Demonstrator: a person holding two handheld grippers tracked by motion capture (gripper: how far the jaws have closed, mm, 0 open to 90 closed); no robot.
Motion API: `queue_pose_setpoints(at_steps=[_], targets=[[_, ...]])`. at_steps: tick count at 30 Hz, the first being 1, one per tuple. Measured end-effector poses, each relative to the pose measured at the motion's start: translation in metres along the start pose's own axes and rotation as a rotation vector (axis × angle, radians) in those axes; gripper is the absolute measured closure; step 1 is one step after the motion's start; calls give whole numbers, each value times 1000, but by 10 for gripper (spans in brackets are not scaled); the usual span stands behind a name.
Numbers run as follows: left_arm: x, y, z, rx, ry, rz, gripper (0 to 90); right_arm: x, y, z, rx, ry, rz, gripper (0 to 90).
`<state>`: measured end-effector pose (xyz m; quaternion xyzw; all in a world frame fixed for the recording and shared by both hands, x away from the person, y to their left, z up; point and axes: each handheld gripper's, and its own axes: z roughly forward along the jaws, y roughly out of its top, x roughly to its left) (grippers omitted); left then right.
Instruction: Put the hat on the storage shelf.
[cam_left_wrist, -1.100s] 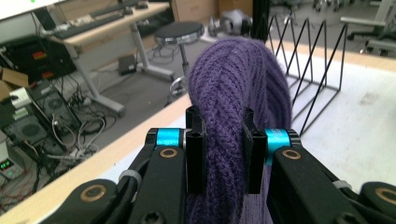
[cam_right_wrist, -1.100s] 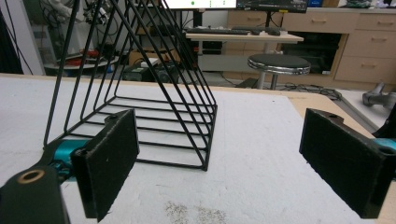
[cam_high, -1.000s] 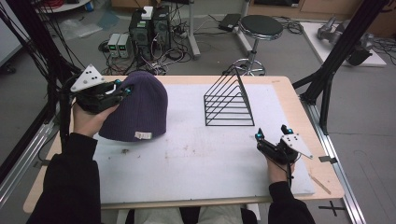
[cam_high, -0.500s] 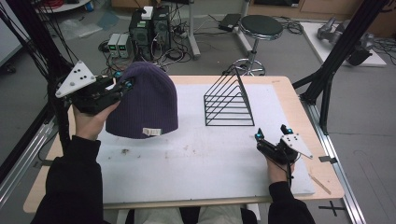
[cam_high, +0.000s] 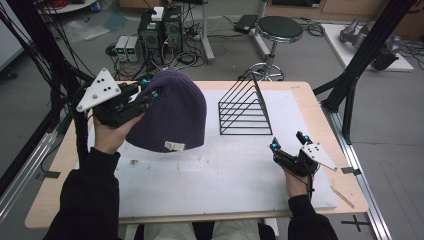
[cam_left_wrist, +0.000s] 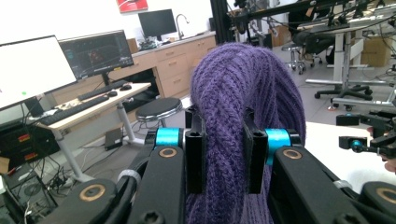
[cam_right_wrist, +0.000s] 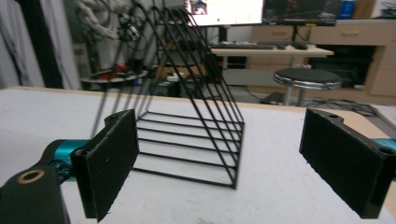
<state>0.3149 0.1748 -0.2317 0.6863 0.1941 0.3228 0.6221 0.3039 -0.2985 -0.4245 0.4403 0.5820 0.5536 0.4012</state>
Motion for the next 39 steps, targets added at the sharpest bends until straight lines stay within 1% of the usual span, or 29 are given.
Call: queue_pose_setpoints(at_steps=[2, 4, 6, 7, 10, 12, 13, 14, 15, 18, 22, 23, 24, 25, 27, 28, 31, 34, 35, 37, 38, 39], targets=[[-2, 1, 2, -7, -3, 0, 758, 3, 2, 1, 6, 26, 8, 112], [-3, 1, 2, -11, -8, 0, 758, 7, 5, 4, 9, 60, 26, 112], [-5, 2, 5, -12, -17, 5, 758, 13, 10, 6, 1, 86, 17, 112], [-6, 2, 6, -17, -21, 0, 758, 16, 12, 7, -4, 101, 14, 112], [-6, 3, 8, -12, -26, 8, 758, 25, 18, 10, -11, 154, 9, 112], [-7, 3, 9, -21, -26, 0, 758, 31, 20, 12, -8, 185, -20, 112], [-7, 3, 9, -20, -27, 4, 758, 33, 21, 13, -8, 200, -29, 112], [-8, 4, 10, -27, -29, -1, 758, 35, 22, 13, -10, 215, -36, 112], [-8, 4, 10, -27, -32, -1, 758, 36, 23, 14, -7, 234, -36, 112], [-10, 5, 11, -29, -34, 2, 758, 41, 27, 16, 6, 298, 1, 112], [-12, 5, 13, -32, -39, -1, 758, 51, 35, 21, 9, 366, -6, 111], [-12, 5, 14, -31, -43, 1, 758, 51, 35, 21, 9, 366, -6, 111], [-12, 5, 15, -33, -45, 0, 758, 55, 37, 24, 17, 402, -8, 111], [-14, 6, 15, -37, -52, 5, 758, 58, 38, 26, 23, 424, -3, 112], [-15, 6, 16, -38, -54, 12, 757, 62, 40, 30, 30, 462, -9, 111], [-15, 7, 16, -42, -56, 11, 756, 65, 42, 32, 41, 487, -8, 111], [-17, 7, 17, -52, -55, 5, 757, 72, 46, 38, 51, 558, 8, 111], [-20, 8, 20, -67, -65, 3, 757, 80, 52, 45, 70, 616, 21, 111], [-20, 8, 21, -66, -68, 9, 756, 82, 54, 47, 79, 635, 17, 111], [-22, 8, 22, -71, -72, 6, 756, 88, 57, 51, 98, 671, 20, 111], [-22, 8, 23, -68, -77, 10, 756, 91, 58, 54, 99, 693, 20, 112], [-24, 8, 24, -74, -79, 7, 756, 94, 59, 57, 114, 712, 19, 112]])
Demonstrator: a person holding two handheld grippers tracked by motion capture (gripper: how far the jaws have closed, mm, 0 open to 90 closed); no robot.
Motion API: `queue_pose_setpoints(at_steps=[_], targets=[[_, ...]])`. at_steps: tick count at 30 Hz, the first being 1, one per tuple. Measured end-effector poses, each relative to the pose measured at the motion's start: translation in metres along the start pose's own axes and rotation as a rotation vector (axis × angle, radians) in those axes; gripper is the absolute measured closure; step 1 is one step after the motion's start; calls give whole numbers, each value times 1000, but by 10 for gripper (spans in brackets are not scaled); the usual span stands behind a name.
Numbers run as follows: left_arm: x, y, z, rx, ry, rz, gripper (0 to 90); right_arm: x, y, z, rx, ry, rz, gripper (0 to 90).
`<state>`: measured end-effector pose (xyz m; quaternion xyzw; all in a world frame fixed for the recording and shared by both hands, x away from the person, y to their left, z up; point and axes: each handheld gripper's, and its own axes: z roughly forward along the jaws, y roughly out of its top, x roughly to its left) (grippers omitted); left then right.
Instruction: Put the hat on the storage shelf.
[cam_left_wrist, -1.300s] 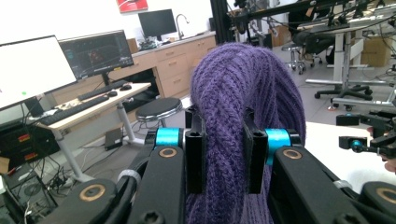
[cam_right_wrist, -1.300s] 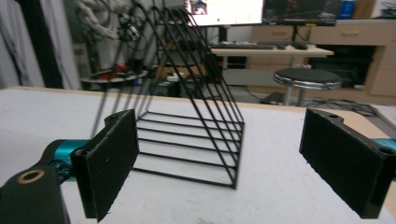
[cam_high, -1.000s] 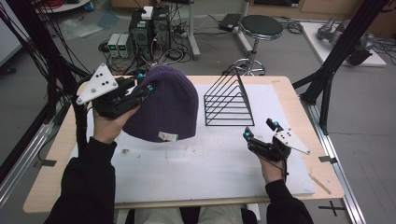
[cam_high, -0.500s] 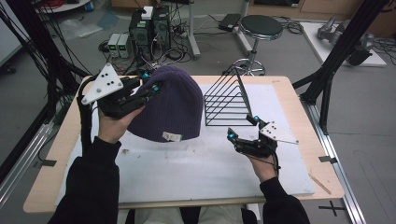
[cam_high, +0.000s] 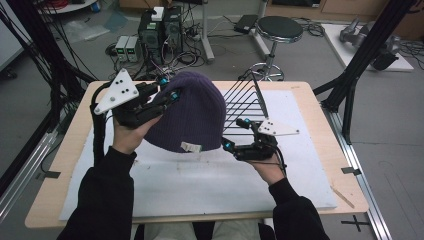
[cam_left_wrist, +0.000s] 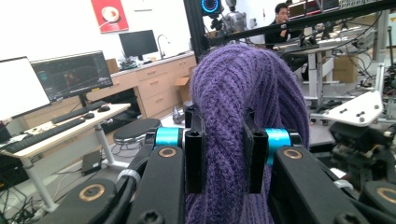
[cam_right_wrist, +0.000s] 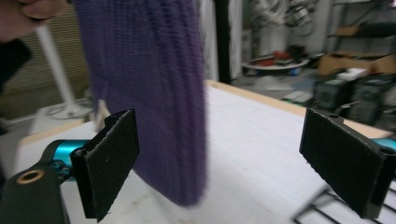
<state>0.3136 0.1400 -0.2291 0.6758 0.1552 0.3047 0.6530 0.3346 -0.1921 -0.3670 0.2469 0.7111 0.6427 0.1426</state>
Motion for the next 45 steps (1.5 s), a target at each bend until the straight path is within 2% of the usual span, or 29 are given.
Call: queue_pose_setpoints(at_steps=[2, 3, 5, 8, 9, 10, 11, 12, 13, 15, 16, 21, 28, 37, 40, 42, 45], targets=[[-2, 0, 3, -7, -10, -8, 756, 1, 2, 7, 21, 30, -11, 112], [-2, 0, 4, -5, -14, -3, 756, 1, 2, 7, 21, 30, -11, 112], [-4, 0, 7, -10, -24, -3, 756, 2, 2, 17, 66, 82, 6, 114], [-7, -1, 10, -13, -33, -3, 756, 3, 1, 22, 87, 132, 24, 224], [-8, -1, 12, -11, -38, -3, 756, 3, 1, 22, 90, 144, 40, 301], [-8, -1, 12, -11, -38, -3, 756, 3, 1, 22, 90, 144, 40, 301], [-8, -1, 13, -8, -37, 0, 756, 2, 1, 21, 94, 156, 62, 391], [-8, -1, 13, -9, -37, 0, 756, 2, 2, 18, 97, 149, 73, 551], [-8, -2, 15, -14, -32, -5, 755, 1, 2, 16, 96, 148, 70, 640], [-9, -2, 17, -21, -32, -6, 755, -1, 3, 11, 99, 117, 49, 763], [-9, -2, 17, -21, -32, -6, 755, -2, 4, 9, 96, 100, 39, 781], [-10, -3, 26, -26, -35, -2, 756, -13, 10, -2, 92, 32, 15, 806], [-9, 0, 46, -60, -33, 18, 756, -33, 29, -18, 85, -27, -20, 804], [-9, 9, 66, -85, -27, 26, 755, -54, 49, -26, 92, -72, -28, 802], [-5, 16, 75, -96, -25, 25, 755, -59, 57, -28, 82, -90, -29, 802], [-2, 19, 78, -96, -40, 25, 755, -62, 62, -28, 79, -98, -28, 802], [3, 22, 83, -83, -36, 34, 755, -66, 68, -30, 67, -120, -32, 801]])
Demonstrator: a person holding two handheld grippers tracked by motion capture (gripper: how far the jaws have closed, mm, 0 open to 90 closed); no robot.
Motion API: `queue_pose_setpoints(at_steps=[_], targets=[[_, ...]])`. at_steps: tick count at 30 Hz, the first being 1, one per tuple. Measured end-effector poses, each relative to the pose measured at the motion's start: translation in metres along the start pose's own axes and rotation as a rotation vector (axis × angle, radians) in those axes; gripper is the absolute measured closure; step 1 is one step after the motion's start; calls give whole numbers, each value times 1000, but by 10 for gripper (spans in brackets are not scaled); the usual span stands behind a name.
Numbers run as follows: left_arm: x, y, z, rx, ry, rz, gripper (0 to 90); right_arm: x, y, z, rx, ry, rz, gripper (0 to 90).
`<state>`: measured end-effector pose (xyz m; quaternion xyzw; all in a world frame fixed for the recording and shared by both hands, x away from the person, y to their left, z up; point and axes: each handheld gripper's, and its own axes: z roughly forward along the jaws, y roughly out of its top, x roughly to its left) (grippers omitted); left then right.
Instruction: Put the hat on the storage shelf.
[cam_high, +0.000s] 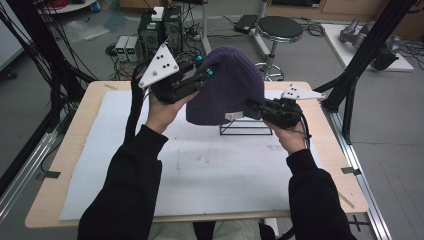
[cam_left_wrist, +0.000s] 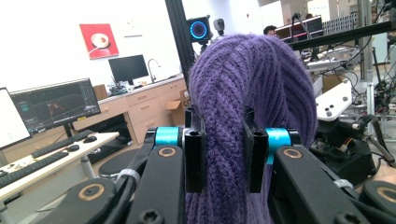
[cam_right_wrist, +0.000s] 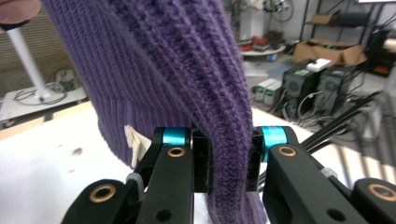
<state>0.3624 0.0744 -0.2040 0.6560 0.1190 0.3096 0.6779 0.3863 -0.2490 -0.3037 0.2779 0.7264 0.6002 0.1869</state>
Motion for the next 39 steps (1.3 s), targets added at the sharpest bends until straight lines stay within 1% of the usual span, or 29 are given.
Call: queue_pose_setpoints(at_steps=[2, 3, 4, 5, 7, 8, 9, 10, 11, 12, 13, 14, 15, 16, 17, 18, 20, 21, 22, 24, 26, 29, 31, 32, 34, 35, 36, 38, 39], targets=[[1, 0, 2, 0, 5, -2, 755, -3, 3, 0, -1, -20, -9, 801], [6, 0, 6, 8, 11, -3, 755, -4, 5, 0, 0, -30, -12, 800], [7, 0, 9, 5, 16, -2, 755, -6, 7, 0, -1, -40, -17, 801], [7, 0, 9, 5, 16, -2, 755, -7, 8, 0, -3, -45, -15, 800], [12, 1, 15, -7, 6, -10, 756, -11, 11, -1, -13, -54, -17, 801], [12, 1, 15, -7, 6, -10, 756, -12, 12, -1, -17, -59, -10, 802], [14, 3, 21, -6, -5, 3, 756, -14, 13, -2, -18, -66, -5, 802], [14, 4, 24, 2, -7, 16, 756, -16, 14, -2, -16, -70, -8, 802], [14, 4, 24, 2, -7, 16, 756, -18, 15, -2, -14, -84, -12, 802], [14, 6, 30, 4, -8, 29, 756, -20, 16, -2, -17, -96, -8, 802], [14, 6, 30, 4, -8, 29, 756, -23, 17, -2, -24, -113, -5, 802], [13, 7, 33, 4, -10, 36, 756, -23, 17, -2, -24, -113, -5, 802], [12, 8, 36, 0, -9, 39, 756, -27, 21, -4, -32, -133, 1, 802], [11, 10, 41, -5, -9, 55, 756, -29, 23, -5, -35, -143, 2, 802], [11, 10, 41, -5, -9, 55, 756, -29, 23, -5, -35, -143, 2, 802], [11, 11, 43, -8, -11, 57, 756, -34, 26, -7, -48, -157, 10, 802], [10, 12, 48, -4, -5, 70, 756, -37, 29, -9, -40, -173, 13, 802], [9, 12, 52, -8, 0, 70, 756, -39, 30, -10, -40, -181, 11, 802], [9, 12, 52, -8, 0, 70, 756, -40, 31, -11, -41, -186, 13, 802], [9, 12, 57, -5, 6, 72, 756, -43, 32, -13, -40, -192, 20, 802], [9, 12, 61, 3, 15, 87, 756, -45, 31, -14, -35, -202, 20, 801], [9, 10, 65, 6, 20, 94, 756, -48, 30, -15, -27, -220, 28, 801], [11, 8, 70, 12, 38, 112, 756, -50, 30, -15, -24, -229, 30, 801], [11, 8, 70, 12, 38, 112, 756, -51, 30, -15, -24, -232, 32, 801], [12, 7, 74, 9, 51, 111, 756, -51, 29, -15, -25, -238, 31, 801], [13, 7, 76, 16, 53, 118, 756, -52, 29, -13, -23, -256, 24, 800], [14, 7, 80, 15, 61, 118, 756, -53, 28, -13, -19, -261, 27, 800], [15, 5, 82, 23, 64, 125, 755, -54, 27, -12, -13, -263, 38, 799], [15, 5, 82, 23, 64, 125, 755, -56, 26, -12, -12, -269, 34, 798]])
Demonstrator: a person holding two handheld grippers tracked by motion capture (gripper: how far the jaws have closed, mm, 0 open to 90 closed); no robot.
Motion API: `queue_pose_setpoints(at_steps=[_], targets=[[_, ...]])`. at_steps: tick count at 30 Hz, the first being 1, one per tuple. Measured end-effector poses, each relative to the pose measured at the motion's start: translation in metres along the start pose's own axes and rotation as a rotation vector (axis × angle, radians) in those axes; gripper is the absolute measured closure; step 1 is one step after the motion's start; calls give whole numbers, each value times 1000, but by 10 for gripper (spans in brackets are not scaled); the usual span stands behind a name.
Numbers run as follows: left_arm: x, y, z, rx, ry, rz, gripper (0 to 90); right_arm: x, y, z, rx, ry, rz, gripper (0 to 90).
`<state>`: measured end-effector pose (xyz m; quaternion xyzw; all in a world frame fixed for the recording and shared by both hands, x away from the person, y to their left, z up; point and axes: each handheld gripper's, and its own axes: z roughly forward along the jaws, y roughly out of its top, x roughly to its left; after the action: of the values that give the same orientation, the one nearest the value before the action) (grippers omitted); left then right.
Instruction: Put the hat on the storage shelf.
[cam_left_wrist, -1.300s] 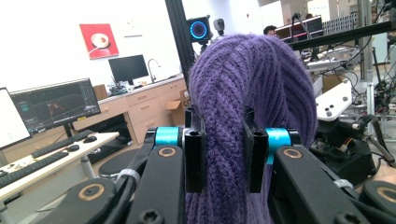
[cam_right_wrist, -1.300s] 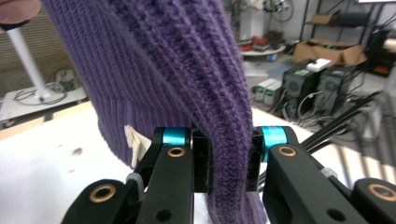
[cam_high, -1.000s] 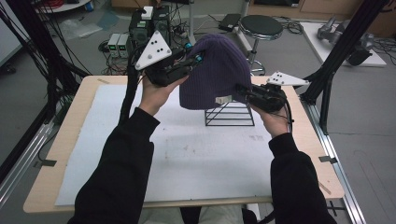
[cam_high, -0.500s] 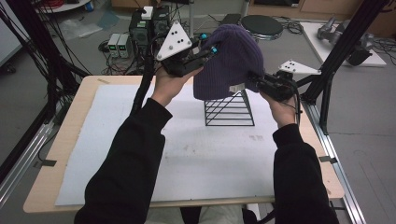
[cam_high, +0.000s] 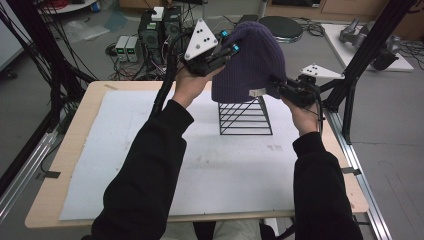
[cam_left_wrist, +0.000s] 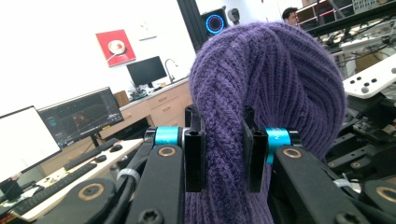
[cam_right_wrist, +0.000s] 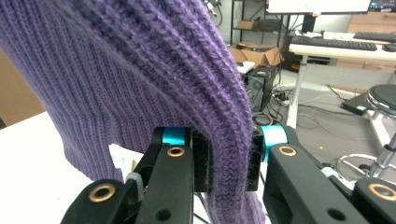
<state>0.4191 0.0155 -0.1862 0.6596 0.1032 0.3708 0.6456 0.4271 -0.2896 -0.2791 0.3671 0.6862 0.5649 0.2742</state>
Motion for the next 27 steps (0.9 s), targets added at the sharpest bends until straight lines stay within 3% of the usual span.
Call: queue_pose_setpoints(at_steps=[9, 27], targets=[[-11, -15, 15, 36, -25, 18, 753, -8, -19, 0, 51, -25, 29, 795], [-32, -52, 28, 130, -65, -31, 746, -24, -60, 0, 179, -32, 125, 790]])
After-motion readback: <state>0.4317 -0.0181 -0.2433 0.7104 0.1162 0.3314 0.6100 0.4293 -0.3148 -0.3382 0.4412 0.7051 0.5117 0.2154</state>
